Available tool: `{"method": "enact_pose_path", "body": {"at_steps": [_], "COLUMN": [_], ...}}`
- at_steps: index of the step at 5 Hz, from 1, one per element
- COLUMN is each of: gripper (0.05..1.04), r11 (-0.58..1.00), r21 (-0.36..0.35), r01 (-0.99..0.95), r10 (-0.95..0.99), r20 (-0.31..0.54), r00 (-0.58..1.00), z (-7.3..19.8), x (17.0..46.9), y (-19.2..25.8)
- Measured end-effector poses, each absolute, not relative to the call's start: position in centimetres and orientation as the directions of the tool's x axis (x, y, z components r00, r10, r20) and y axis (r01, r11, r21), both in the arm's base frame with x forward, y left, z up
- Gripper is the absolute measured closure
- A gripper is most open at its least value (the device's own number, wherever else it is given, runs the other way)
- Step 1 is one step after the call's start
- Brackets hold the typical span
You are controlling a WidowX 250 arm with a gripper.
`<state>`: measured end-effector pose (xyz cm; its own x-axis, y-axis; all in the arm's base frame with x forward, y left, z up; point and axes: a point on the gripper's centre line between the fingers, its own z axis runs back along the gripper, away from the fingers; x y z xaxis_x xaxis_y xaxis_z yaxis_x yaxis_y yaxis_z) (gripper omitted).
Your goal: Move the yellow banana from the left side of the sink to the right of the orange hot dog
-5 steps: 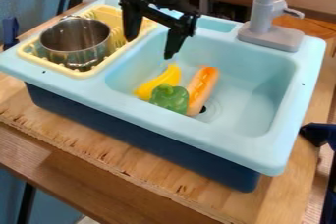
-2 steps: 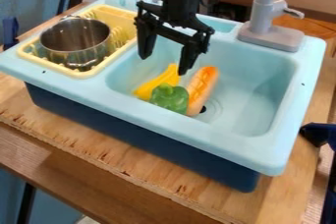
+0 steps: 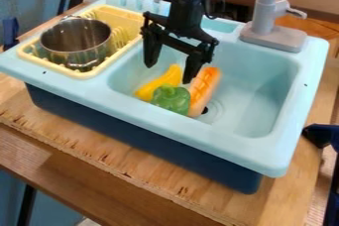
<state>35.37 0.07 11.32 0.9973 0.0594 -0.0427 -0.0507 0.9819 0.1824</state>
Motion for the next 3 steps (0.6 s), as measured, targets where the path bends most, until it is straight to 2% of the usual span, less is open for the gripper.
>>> {"method": "enact_pose_path", "body": {"at_steps": [1,3], "gripper": [0.082,0.082], "r11": [0.98,0.975], "r21": [0.189,0.217], "r01": [-0.054,-0.046], "r10": [0.069,0.068], "r20": [-0.076,-0.093], "r00": [0.995,0.993], "z": [10.28,10.05], "x": [35.3,35.47], "y": [0.1,0.61]}}
